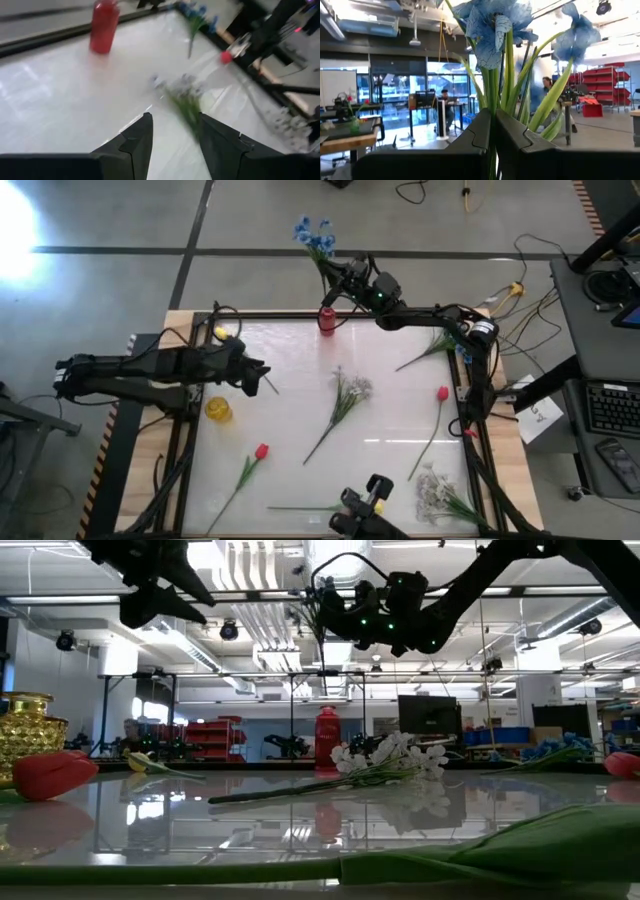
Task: Sort flowers into vase by color
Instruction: Put the left blue flowers into the red flower vase
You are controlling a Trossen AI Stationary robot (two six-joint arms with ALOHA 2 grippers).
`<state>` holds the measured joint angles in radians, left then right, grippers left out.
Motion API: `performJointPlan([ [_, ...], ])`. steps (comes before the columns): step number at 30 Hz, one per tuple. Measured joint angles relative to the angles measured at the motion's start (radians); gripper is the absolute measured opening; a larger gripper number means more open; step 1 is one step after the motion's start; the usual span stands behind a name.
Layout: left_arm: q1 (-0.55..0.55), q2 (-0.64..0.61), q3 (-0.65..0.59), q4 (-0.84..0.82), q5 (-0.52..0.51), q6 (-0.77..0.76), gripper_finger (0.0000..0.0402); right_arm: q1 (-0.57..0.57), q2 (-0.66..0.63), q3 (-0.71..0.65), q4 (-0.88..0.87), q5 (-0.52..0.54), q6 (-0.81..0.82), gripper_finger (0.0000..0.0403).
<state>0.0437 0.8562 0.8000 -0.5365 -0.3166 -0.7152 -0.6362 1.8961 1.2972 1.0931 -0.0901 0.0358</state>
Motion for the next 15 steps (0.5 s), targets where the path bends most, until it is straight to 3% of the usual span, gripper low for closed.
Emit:
performJointPlan([
  [15, -0.001, 0.103, -0.028, -0.049, 0.028, -0.115, 0.0141, -0.010, 0.117, -0.007, 0.135, -0.014, 0.017, 0.0012],
])
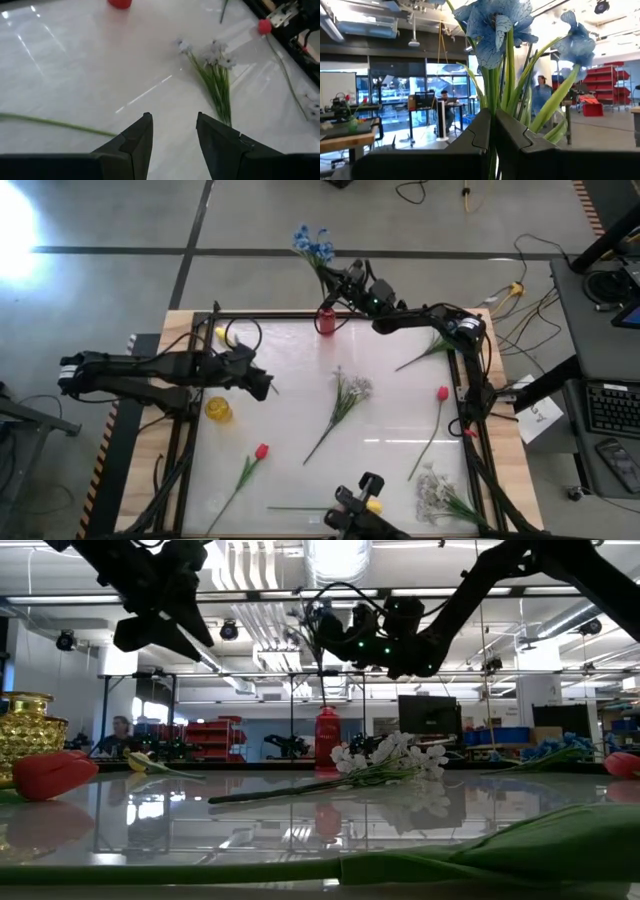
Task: Sort flowers into vase by color
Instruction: Put the left blue flowers into the red flower vase
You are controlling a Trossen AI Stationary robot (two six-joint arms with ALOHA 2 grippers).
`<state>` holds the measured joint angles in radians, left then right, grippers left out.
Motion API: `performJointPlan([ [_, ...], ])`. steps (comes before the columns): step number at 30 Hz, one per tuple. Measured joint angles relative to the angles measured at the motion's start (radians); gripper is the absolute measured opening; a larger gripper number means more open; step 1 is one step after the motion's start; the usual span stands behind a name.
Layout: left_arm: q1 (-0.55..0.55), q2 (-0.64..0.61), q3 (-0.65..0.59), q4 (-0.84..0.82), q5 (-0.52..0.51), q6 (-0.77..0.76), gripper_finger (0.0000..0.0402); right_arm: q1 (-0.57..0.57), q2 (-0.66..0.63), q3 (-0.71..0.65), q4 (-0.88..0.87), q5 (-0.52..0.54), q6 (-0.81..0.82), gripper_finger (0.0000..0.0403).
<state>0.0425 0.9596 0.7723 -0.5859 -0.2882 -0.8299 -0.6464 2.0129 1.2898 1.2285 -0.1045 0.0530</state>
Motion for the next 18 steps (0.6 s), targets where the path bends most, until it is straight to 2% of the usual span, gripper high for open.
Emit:
performJointPlan([
  [11, 0.001, -0.104, 0.000, -0.123, -0.070, -0.018, 0.0141, -0.002, -0.033, -0.126, 0.011, -0.003, 0.000, 0.0015],
  [14, 0.002, -0.112, 0.000, -0.124, -0.090, -0.018, 0.0141, 0.000, -0.040, -0.147, 0.000, -0.008, 0.011, 0.0034],
  [18, 0.017, -0.117, 0.000, -0.139, -0.097, -0.019, 0.0141, 0.000, -0.042, -0.172, 0.000, -0.009, 0.039, 0.0079],
])
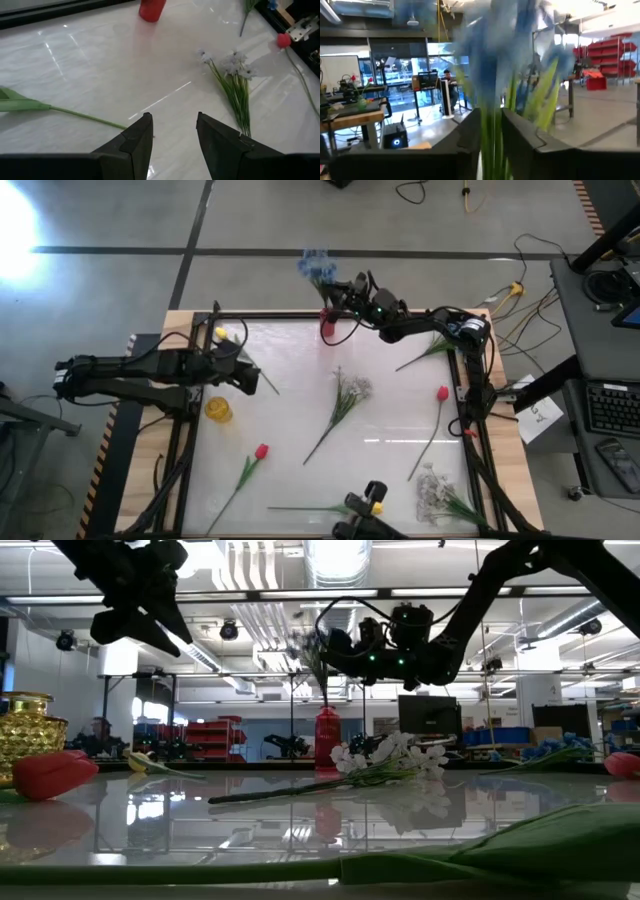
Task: Sort flowers into vase by color
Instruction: Put the left blue flowers into the red flower vase, then put the blue flowers into the red flower vase
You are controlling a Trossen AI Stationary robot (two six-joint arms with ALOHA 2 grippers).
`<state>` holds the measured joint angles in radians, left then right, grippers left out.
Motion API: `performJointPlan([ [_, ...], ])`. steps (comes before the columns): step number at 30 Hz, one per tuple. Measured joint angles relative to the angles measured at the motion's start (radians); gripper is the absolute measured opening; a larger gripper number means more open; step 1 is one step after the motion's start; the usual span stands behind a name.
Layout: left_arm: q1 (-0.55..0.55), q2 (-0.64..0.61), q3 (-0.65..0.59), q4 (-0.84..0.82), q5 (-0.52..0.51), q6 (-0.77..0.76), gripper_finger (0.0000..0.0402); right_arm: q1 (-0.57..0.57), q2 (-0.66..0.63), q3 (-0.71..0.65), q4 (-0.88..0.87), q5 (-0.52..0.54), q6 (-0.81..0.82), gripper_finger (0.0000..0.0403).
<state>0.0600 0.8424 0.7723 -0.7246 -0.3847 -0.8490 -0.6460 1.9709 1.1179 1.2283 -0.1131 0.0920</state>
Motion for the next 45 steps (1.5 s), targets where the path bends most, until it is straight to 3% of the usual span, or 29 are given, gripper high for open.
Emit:
performJointPlan([
  [6, 0.090, -0.086, 0.024, -0.199, -0.091, -0.132, 0.0141, 0.000, -0.052, -0.033, -0.130, -0.026, 0.046, 0.0146],
  [14, 0.274, -0.133, 0.011, -0.191, -0.121, -0.139, 0.0141, 0.005, -0.205, -0.026, -0.556, -0.026, 0.003, 0.0202],
  [24, 0.413, -0.137, 0.018, -0.083, -0.147, 0.015, 0.0141, 0.005, -0.375, 0.012, -1.104, -0.026, 0.002, 0.0244],
  [31, 0.428, -0.142, 0.003, -0.082, -0.102, 0.073, 0.0141, 0.030, -0.491, 0.043, -1.410, -0.016, 0.048, 0.0270],
  [36, 0.427, -0.137, -0.035, -0.081, -0.061, 0.115, 0.0141, 0.116, -0.552, 0.040, -1.554, 0.008, 0.140, 0.0269],
  [41, 0.425, -0.138, -0.084, -0.066, -0.031, 0.110, 0.0141, 0.256, -0.573, 0.039, -1.686, 0.137, 0.245, 0.0260],
  [45, 0.411, -0.139, -0.116, -0.020, 0.071, 0.150, 0.0141, 0.393, -0.577, 0.039, -1.763, 0.230, 0.397, 0.0254],
])
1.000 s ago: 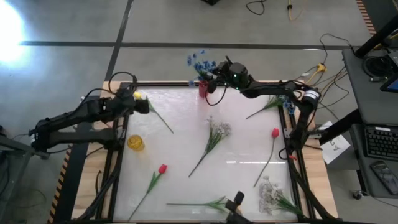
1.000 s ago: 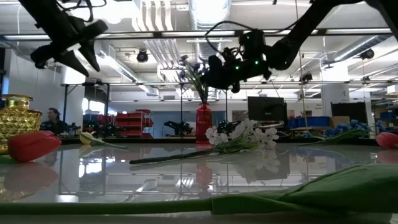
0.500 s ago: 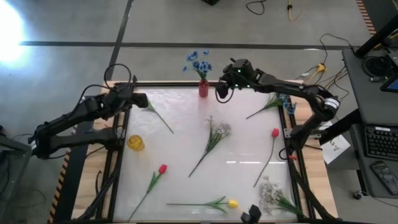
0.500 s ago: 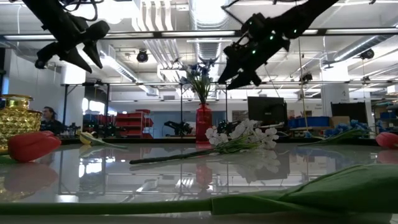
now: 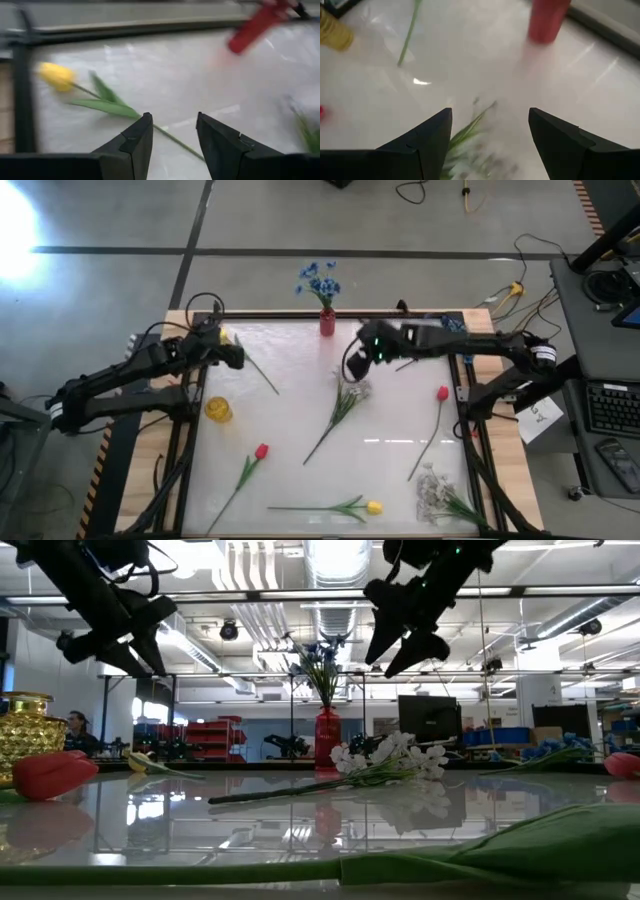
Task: Sort flowers into vase by color
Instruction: Put the blue flowers into the red flower vase
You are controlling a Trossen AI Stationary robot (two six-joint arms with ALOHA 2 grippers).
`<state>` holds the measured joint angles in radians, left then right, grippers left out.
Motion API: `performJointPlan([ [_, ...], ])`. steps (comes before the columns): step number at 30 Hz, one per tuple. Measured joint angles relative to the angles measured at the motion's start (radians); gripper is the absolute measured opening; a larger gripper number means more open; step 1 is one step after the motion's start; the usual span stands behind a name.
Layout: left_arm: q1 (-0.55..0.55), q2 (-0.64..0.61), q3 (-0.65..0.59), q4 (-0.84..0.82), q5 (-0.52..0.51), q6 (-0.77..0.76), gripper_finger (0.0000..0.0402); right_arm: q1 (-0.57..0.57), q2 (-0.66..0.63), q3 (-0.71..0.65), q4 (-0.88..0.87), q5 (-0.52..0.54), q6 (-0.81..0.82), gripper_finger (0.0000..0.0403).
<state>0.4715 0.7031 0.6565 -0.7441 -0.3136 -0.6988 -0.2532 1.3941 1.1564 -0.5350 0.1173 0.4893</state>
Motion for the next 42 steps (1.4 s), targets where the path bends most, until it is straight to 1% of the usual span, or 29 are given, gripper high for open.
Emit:
performJointPlan([
  [3, -0.030, -0.009, -0.024, 0.064, 0.086, 0.034, 0.0141, 0.110, 0.000, 0.000, -0.070, 0.047, 0.144, 0.0254],
  [5, -0.058, -0.012, -0.039, 0.103, 0.118, 0.040, 0.0141, 0.187, 0.001, 0.000, -0.116, 0.074, 0.256, 0.0256],
  [9, -0.128, -0.009, -0.053, 0.154, 0.123, 0.040, 0.0141, 0.342, 0.013, -0.001, -0.198, 0.116, 0.509, 0.0258],
  [11, -0.168, -0.007, -0.060, 0.181, 0.123, 0.041, 0.0141, 0.413, 0.018, -0.002, -0.220, 0.121, 0.621, 0.0258],
  [15, -0.267, 0.000, -0.073, 0.284, 0.123, 0.068, 0.0141, 0.540, 0.023, -0.002, -0.244, 0.143, 0.780, 0.0259],
  [18, -0.351, 0.010, -0.091, 0.403, 0.123, 0.110, 0.0141, 0.607, 0.023, -0.002, -0.256, 0.179, 0.857, 0.0260],
  [21, -0.433, 0.028, -0.105, 0.530, 0.130, 0.127, 0.0141, 0.654, 0.023, -0.002, -0.256, 0.192, 0.835, 0.0260],
  [24, -0.507, 0.056, -0.107, 0.621, 0.145, 0.131, 0.0141, 0.702, 0.023, -0.003, -0.256, 0.197, 0.739, 0.0260],
  [30, -0.638, 0.128, -0.054, 0.649, 0.144, 0.137, 0.0141, 0.763, 0.023, -0.003, -0.293, 0.190, 0.497, 0.0260],
  [32, -0.672, 0.159, -0.023, 0.647, 0.144, 0.137, 0.0141, 0.785, 0.023, -0.003, -0.314, 0.185, 0.452, 0.0260],
  [34, -0.700, 0.193, 0.014, 0.647, 0.143, 0.123, 0.0141, 0.811, 0.023, -0.003, -0.334, 0.169, 0.446, 0.0260],
  [37, -0.735, 0.248, 0.067, 0.635, 0.141, 0.104, 0.0141, 0.862, 0.023, -0.003, -0.362, 0.164, 0.493, 0.0260],
  [39, -0.755, 0.285, 0.099, 0.598, 0.141, 0.089, 0.0141, 0.902, 0.023, -0.003, -0.375, 0.169, 0.533, 0.0260],
  [42, -0.776, 0.336, 0.148, 0.507, 0.141, 0.002, 0.0141, 0.967, 0.023, -0.003, -0.379, 0.171, 0.569, 0.0260],
])
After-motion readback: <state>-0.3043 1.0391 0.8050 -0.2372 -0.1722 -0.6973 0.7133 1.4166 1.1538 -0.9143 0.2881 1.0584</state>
